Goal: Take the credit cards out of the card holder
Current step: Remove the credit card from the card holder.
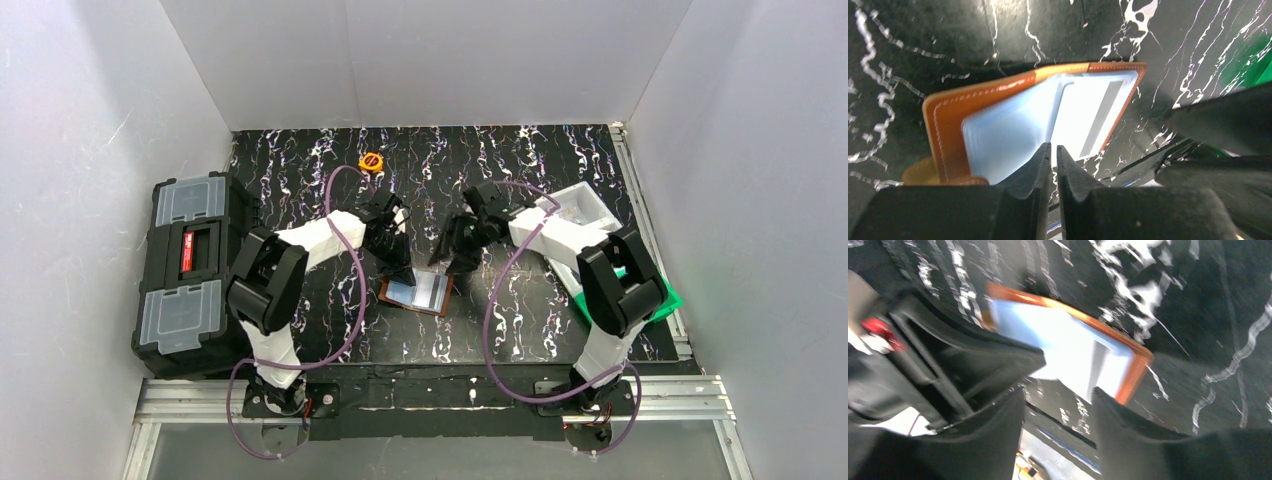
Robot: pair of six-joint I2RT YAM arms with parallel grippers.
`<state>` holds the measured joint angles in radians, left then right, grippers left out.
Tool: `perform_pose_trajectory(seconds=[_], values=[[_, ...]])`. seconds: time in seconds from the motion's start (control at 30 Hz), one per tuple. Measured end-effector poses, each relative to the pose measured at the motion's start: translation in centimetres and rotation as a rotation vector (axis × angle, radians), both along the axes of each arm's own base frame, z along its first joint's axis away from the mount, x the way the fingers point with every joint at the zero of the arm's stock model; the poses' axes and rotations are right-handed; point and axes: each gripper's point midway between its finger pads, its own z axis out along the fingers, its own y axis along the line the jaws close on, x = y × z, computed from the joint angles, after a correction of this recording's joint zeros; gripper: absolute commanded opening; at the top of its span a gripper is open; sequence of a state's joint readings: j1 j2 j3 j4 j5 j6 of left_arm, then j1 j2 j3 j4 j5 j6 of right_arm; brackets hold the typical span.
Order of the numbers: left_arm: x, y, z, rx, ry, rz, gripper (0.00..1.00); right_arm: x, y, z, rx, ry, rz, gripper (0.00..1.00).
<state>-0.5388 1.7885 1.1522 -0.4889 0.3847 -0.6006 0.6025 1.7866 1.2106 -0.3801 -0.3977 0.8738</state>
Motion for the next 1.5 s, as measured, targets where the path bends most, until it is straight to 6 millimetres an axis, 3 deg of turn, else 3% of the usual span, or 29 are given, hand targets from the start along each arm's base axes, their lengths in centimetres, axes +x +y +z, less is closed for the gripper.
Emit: perform_pose_trajectory(seconds=[0.1,0.23,0.33,1.0,1.5], values=[[0.1,-0.5,-0.8,-0.015,0.016,-0.009,0.13,-2.6,-2.0,-1.8,-0.053,0.049,-0.003,0.36],[0.2,-0.8,-1.0,-0.031,0.02,-0.015,0.14,-4.7,-3.3,-3.9,-0.111,0.102,0.006,0.29],[0.3,-1.0,-0.9,-0.041,0.018,-0.016,0.15,-5.2,-3.2,-4.1,-0.117,0.106,0.019,0.27],[0.5,-1.2,-1.7,-0.049,0.008,-0.017,0.2,-3.9,-2.2,-6.1,-0.185,0.093,0.081,0.22],[0.2,-1.5,-2.3,-0.156,0.059,0.065,0.09,-3.4,-2.2,-6.3,-0.225,0.1,0.127,0.16]])
